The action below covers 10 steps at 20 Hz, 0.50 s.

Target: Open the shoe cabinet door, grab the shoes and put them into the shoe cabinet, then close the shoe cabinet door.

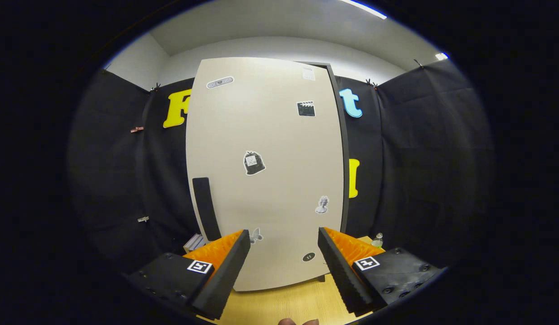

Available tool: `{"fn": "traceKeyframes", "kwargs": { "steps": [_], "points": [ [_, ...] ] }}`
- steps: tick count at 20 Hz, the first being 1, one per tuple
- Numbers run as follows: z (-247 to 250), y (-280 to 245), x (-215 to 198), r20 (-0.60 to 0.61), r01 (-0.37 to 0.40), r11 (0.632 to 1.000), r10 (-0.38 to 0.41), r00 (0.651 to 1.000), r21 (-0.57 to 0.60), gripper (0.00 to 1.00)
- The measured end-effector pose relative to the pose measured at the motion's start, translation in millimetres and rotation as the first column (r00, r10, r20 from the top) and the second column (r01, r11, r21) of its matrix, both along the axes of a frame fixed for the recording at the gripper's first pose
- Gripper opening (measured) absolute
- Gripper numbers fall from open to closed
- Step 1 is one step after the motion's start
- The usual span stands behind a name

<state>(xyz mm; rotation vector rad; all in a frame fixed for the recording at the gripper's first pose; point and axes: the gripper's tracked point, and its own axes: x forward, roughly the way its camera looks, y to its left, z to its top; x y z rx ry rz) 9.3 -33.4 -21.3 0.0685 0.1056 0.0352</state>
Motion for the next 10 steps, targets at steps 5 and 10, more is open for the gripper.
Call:
{"fn": "traceKeyframes", "kwargs": {
  "steps": [5,10],
  "points": [
    [-0.5,2.2,1.7,0.004,-0.001,1.000,0.001,1.000,-0.007,0.98],
    [-0.1,6.9,3.7,-0.004,-0.013,1.000,0.013,1.000,-0.014,0.98]
  ]
}}
